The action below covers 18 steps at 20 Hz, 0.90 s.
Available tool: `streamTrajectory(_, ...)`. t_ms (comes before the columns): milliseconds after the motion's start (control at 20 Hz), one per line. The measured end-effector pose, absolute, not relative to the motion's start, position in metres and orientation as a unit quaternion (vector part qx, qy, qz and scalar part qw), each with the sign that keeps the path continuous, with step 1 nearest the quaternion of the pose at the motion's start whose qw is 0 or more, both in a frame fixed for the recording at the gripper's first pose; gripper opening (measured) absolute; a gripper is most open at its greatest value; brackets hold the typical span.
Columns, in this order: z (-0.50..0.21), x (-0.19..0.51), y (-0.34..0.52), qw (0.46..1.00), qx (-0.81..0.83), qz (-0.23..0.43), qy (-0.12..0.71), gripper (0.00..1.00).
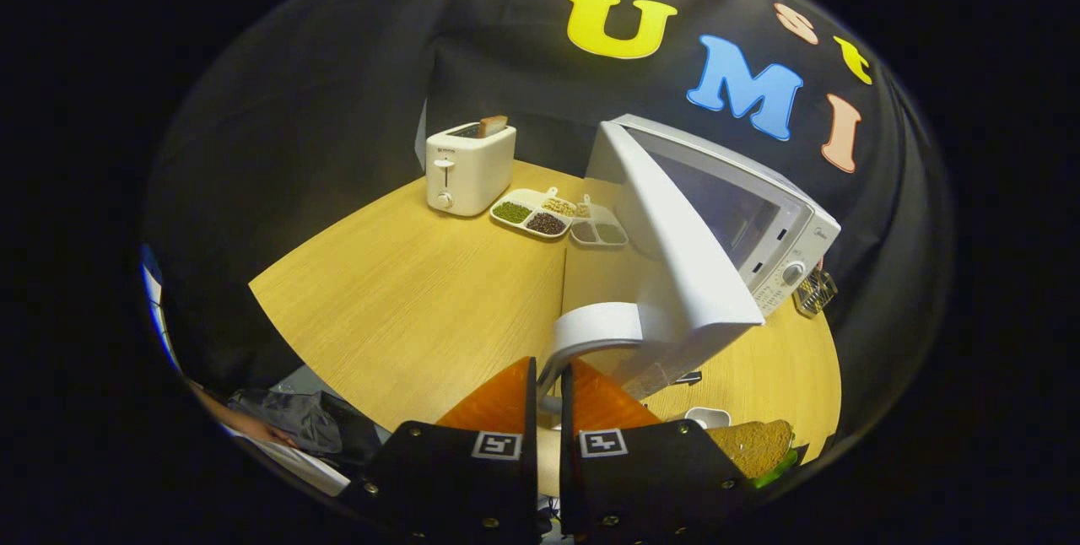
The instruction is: Open the microwave, put the food inside, and close the microwave door.
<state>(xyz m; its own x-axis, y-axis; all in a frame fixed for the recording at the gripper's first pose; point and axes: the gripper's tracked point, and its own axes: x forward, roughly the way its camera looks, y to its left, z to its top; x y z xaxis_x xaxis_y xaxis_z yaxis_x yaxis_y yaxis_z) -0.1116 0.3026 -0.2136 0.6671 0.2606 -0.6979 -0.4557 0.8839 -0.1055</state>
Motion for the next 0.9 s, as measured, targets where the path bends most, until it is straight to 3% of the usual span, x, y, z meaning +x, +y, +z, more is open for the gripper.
streamTrajectory(150, -0.202, -0.137, 0.337, 0.888, -0.069, 0.273, 0.363, 0.15)
streamTrajectory(300, -0.172, -0.151, 0.359, 0.874, -0.042, 0.353, 0.331, 0.28)
streamTrajectory(350, -0.164, -0.156, 0.364, 0.869, -0.031, 0.378, 0.319, 0.45)
streamTrajectory(400, -0.154, -0.161, 0.367, 0.862, -0.015, 0.401, 0.31, 0.53)
streamTrajectory(500, -0.131, -0.165, 0.367, 0.852, 0.009, 0.435, 0.293, 0.81)
streamTrajectory(550, -0.12, -0.165, 0.362, 0.847, 0.018, 0.448, 0.285, 0.99)
streamTrajectory(900, -0.044, -0.152, 0.308, 0.83, 0.091, 0.491, 0.249, 1.0)
